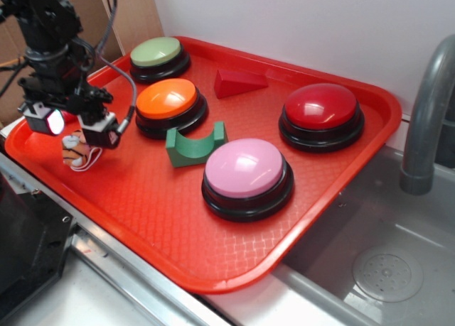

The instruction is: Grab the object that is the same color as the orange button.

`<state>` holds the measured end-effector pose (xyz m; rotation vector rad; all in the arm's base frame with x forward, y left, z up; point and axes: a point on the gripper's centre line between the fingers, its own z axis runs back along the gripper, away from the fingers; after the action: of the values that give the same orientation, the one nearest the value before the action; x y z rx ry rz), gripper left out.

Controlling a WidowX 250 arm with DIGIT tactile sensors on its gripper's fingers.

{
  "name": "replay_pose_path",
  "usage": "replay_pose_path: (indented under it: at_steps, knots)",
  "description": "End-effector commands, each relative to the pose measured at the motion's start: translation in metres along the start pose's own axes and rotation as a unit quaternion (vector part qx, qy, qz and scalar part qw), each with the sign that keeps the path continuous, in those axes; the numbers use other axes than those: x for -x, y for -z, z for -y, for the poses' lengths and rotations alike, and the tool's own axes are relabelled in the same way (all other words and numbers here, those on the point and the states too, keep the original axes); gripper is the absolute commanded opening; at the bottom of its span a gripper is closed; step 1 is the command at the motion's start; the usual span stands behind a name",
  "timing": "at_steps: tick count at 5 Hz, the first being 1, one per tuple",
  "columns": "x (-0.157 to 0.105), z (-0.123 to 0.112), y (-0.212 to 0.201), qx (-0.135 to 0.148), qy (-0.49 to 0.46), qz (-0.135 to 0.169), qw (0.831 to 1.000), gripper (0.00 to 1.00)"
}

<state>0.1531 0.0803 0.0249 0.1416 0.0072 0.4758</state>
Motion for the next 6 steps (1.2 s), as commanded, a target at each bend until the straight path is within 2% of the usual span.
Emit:
replay_pose_path:
  at_steps: [1,2,3,4,5,6]
  knots:
    - [-0.007,-0.010,0.015,0.008,0.008,-0.004,1.000,0.00]
    - [-0.003,-0.006,0.010,0.020,0.033,0.001,0.999,0.00]
    - [0.001,0.003,-0.014,0.028,0.103,0.000,0.994,0.00]
    - [0.006,0.013,-0.066,0.018,0.152,0.012,0.988,0.00]
    - [0.007,0.026,-0.118,0.014,0.173,0.011,0.985,0.00]
    - [0.005,0.039,-0.171,0.040,0.203,0.033,0.978,0.00]
